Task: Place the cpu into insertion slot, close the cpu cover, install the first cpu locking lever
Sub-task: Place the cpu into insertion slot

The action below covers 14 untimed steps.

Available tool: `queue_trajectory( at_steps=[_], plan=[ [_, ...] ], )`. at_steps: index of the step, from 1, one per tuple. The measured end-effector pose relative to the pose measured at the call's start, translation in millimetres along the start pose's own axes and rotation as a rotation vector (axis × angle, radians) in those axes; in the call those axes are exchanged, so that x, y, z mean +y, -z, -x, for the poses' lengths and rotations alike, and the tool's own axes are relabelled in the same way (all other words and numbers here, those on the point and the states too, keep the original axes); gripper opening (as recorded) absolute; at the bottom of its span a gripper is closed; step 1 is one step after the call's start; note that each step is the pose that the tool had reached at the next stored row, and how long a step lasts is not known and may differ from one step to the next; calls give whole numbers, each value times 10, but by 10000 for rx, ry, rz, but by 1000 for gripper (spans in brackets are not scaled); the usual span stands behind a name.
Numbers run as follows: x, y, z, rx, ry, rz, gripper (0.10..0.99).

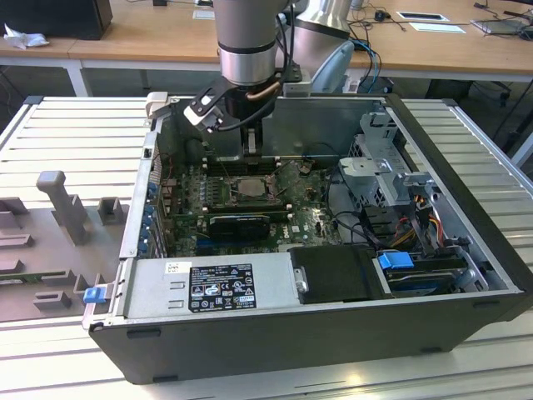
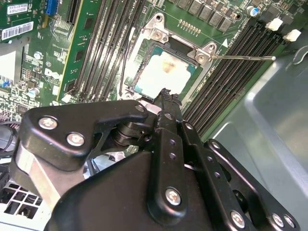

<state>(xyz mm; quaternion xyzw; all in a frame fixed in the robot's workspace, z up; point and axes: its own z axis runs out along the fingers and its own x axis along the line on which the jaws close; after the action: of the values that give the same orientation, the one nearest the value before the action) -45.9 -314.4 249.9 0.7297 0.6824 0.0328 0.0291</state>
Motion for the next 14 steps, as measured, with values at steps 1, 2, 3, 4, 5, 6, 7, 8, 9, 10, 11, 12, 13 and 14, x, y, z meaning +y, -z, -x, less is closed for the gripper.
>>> queue_trajectory(
  at_steps=[1,2,3,4,5,6,7,8,9,10,11,12,13,14],
  plan=[
    [1,6,0,0,-4,0,106],
    [1,11,0,0,-9,0,106],
    [1,16,0,0,-13,0,106],
    [2,20,0,-1,-16,0,106],
    [2,22,0,-1,-18,0,106],
    [2,25,0,-1,-21,0,106],
    [3,29,0,-1,-24,0,106],
    [3,32,0,-2,-26,0,106],
    [3,37,0,-3,-29,0,106],
    [4,42,0,-3,-33,0,106],
    [4,47,0,-3,-34,0,106],
    [5,58,-1,-3,-38,0,106],
    [6,70,-1,-4,-41,0,106],
    [7,77,-1,-4,-43,0,106]
  ],
)
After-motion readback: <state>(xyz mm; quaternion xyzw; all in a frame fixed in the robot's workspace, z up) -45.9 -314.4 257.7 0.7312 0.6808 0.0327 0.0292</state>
